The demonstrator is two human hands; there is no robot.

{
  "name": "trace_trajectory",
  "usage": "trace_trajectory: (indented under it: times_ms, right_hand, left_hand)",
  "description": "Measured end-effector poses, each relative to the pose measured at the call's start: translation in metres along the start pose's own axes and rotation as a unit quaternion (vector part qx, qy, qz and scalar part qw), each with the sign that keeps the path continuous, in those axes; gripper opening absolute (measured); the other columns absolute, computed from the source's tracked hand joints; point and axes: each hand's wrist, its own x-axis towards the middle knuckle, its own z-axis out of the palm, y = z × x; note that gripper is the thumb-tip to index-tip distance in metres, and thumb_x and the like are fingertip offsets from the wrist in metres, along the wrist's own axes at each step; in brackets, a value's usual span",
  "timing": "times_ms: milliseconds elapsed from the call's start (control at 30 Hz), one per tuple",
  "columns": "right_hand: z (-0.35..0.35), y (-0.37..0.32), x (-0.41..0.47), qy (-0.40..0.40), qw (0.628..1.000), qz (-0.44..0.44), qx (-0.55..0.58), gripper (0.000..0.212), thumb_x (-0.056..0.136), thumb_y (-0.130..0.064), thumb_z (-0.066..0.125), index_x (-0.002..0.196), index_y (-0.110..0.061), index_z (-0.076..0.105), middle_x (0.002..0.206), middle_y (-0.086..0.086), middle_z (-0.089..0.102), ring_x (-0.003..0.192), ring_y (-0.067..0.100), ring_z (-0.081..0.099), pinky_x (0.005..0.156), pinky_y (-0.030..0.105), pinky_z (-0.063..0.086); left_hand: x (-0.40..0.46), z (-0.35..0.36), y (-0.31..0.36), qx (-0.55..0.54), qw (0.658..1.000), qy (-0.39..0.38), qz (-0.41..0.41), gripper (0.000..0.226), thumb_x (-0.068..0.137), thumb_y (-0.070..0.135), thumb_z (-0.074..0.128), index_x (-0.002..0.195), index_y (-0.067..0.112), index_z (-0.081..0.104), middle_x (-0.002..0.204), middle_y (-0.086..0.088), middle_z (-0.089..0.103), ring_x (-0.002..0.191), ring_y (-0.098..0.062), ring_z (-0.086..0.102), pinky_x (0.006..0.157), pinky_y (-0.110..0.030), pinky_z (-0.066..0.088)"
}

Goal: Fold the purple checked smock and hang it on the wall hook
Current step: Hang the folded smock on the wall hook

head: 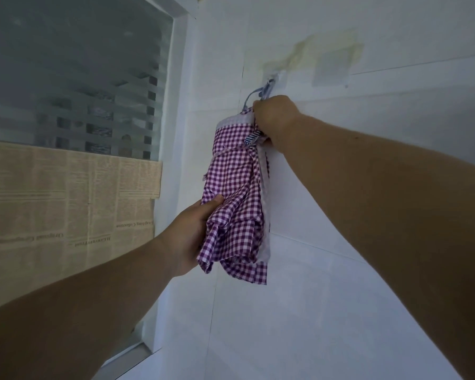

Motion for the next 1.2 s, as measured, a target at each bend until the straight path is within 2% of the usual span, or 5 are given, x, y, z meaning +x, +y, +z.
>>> trace_trajectory:
  times_ms: [267, 467, 633, 833, 1200]
  right_hand:
    - [-0.005, 0.006, -0.005, 0.007, 0.997, -0.006, -0.072, 0.044, 0.093, -0.028, 0.074, 0.126, -0.003, 0.062, 0.125, 0.015, 0.068, 0.113, 0.031, 0.065, 0.096, 0.037, 0.049]
    - [0.018, 0.017, -0.036, -0.070, 0.909, 0.126, 0.391, 0.066, 0.098, -0.055, 0.047, 0.148, -0.011, 0.050, 0.139, 0.012, 0.063, 0.114, 0.028, 0.067, 0.105, 0.043, 0.053]
    - [0.041, 0.057, -0.114, -0.215, 0.904, 0.172, 0.326, 0.049, 0.101, -0.040, 0.062, 0.139, -0.009, 0.056, 0.099, 0.000, 0.069, 0.090, 0.018, 0.069, 0.071, 0.026, 0.055]
    - [0.046, 0.095, -0.135, -0.328, 0.879, 0.185, 0.292, 0.063, 0.091, -0.041, 0.074, 0.144, -0.014, 0.052, 0.130, 0.006, 0.069, 0.117, 0.027, 0.066, 0.106, 0.052, 0.052]
    - [0.055, 0.104, -0.141, -0.219, 0.944, 0.111, 0.222, 0.032, 0.097, -0.041, 0.068, 0.121, -0.018, 0.066, 0.108, 0.005, 0.076, 0.097, 0.025, 0.074, 0.091, 0.042, 0.062]
  left_hand:
    - [0.001, 0.001, -0.002, 0.004, 1.000, -0.015, 0.003, 0.042, 0.105, 0.044, 0.057, 0.142, 0.023, 0.059, 0.120, 0.000, 0.079, 0.111, -0.024, 0.075, 0.091, -0.039, 0.058]
    - [-0.002, 0.004, -0.003, 0.002, 0.999, -0.032, 0.023, 0.043, 0.106, 0.046, 0.057, 0.142, 0.023, 0.060, 0.125, -0.002, 0.077, 0.113, -0.022, 0.075, 0.096, -0.039, 0.057]
    - [0.004, -0.004, -0.004, 0.029, 0.999, -0.042, 0.015, 0.051, 0.098, 0.046, 0.069, 0.142, 0.021, 0.062, 0.130, -0.006, 0.075, 0.120, -0.028, 0.072, 0.111, -0.049, 0.051]
    - [-0.005, -0.014, -0.010, 0.161, 0.985, -0.058, -0.026, 0.063, 0.086, 0.044, 0.081, 0.141, 0.021, 0.061, 0.125, -0.005, 0.077, 0.116, -0.027, 0.074, 0.108, -0.050, 0.054]
    - [0.006, -0.003, -0.027, 0.141, 0.990, -0.015, 0.000, 0.055, 0.092, 0.050, 0.074, 0.138, 0.020, 0.065, 0.122, -0.005, 0.078, 0.115, -0.028, 0.074, 0.106, -0.049, 0.056]
